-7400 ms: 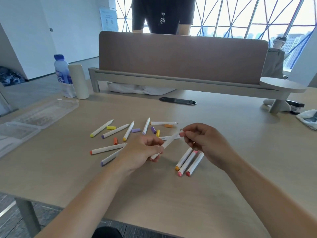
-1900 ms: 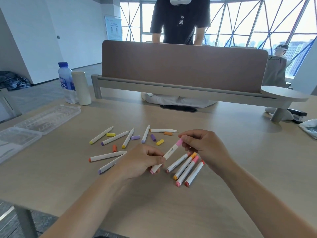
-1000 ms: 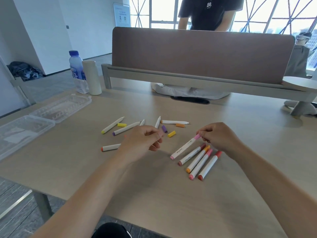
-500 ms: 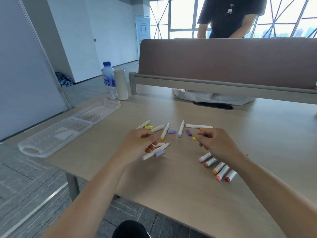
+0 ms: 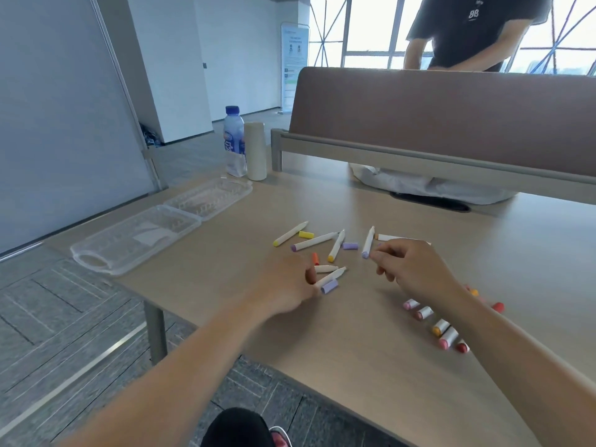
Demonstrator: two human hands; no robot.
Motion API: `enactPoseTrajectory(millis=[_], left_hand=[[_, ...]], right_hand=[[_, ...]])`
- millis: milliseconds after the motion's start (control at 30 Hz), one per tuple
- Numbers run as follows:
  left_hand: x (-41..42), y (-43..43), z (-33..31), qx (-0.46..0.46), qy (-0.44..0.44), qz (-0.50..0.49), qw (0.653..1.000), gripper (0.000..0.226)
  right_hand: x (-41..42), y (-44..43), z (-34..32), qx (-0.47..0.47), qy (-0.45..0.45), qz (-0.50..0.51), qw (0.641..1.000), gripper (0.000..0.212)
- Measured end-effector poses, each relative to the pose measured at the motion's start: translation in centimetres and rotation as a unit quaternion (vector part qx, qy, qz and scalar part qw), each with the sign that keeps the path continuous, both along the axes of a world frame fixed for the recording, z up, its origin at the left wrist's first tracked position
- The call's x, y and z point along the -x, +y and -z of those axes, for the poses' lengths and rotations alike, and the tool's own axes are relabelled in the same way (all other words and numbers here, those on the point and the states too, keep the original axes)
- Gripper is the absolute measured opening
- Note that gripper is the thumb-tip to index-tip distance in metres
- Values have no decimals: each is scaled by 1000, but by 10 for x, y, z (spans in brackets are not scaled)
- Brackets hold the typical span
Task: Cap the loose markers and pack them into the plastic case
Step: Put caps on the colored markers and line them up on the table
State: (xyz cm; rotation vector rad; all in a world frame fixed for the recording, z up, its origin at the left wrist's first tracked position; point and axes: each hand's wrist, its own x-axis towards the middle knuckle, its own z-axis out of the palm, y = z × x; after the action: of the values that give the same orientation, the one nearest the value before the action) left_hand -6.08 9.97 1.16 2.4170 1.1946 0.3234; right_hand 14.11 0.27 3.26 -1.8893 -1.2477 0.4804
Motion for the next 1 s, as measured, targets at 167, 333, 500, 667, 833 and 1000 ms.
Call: enactPoseTrajectory(millis=[167, 333, 500, 667, 833, 1000], left_hand=[[-6, 1, -1, -19, 37, 12, 999, 21], [6, 8, -5, 146, -199, -34, 968, 14], [15, 6, -9, 307, -371, -39, 875, 15], [18, 8, -10, 368, -421, -28, 829, 7], [20, 8, -8, 373, -435, -26, 819, 10], [18, 6, -6, 377, -427, -21, 822, 17]], right_hand=[[0, 2, -2, 1, -2, -4, 1000, 19], [4, 4, 2, 8, -18, -29, 999, 13], [19, 13, 7, 54, -87, -88, 991, 8], [38, 25, 13, 111, -144, -143, 973, 29], [45, 32, 21, 124, -206, -156, 958, 14], [34, 22, 18, 113, -185, -156, 964, 21]])
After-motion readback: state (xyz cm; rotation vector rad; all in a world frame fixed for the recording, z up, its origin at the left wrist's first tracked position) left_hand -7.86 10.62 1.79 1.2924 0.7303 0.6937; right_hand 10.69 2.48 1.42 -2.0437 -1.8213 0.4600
